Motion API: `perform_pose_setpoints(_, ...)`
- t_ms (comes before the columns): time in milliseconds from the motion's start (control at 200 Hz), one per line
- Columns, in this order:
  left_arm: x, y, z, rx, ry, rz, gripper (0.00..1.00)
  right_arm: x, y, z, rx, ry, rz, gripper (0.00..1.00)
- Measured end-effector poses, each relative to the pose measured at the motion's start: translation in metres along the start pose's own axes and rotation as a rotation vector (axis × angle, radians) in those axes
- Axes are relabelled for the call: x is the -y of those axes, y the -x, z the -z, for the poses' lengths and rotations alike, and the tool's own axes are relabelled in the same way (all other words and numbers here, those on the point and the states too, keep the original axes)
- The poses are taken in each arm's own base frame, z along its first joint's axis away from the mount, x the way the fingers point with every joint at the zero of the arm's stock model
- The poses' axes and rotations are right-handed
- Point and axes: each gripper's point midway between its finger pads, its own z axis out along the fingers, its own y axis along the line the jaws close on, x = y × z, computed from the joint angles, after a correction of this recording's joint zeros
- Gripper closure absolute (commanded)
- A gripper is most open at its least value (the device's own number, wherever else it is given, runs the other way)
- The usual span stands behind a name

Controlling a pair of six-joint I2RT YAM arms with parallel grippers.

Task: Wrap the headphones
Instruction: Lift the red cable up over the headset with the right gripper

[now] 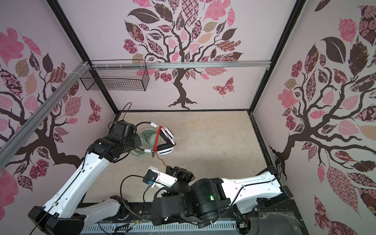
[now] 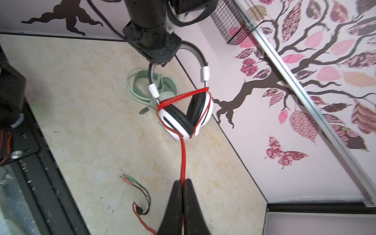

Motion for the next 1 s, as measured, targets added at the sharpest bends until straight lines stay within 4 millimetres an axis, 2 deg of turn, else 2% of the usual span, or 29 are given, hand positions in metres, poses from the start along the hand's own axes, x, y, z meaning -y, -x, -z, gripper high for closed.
perform_pose_setpoints(265,0.004,-0.002,0.0,-0.008,-0.02,-0.005,1.0,0.036,0.021,-0.01,0.074,-0.127,0.023,1.0)
perform_pose_setpoints(480,0.012,-0.006,-0.001,-0.024,-0.064,-0.01,1.0,0.075,0.02,-0.028,0.086,-0.227,0.009,1.0)
perform_pose_setpoints(655,0.027,-0.015,0.003,-0.037,-0.137,-0.061,1.0,0.098,0.021,-0.044,0.075,-0.266,-0.018,1.0)
perform_pose_setpoints(795,0.045,-0.025,0.015,-0.03,-0.191,-0.147,1.0,0.112,0.012,-0.059,0.047,-0.283,-0.032,1.0)
perform_pose_setpoints(1000,0.06,-0.035,0.029,-0.009,-0.234,-0.235,1.0,0.132,-0.02,-0.091,-0.044,-0.313,-0.05,1.0)
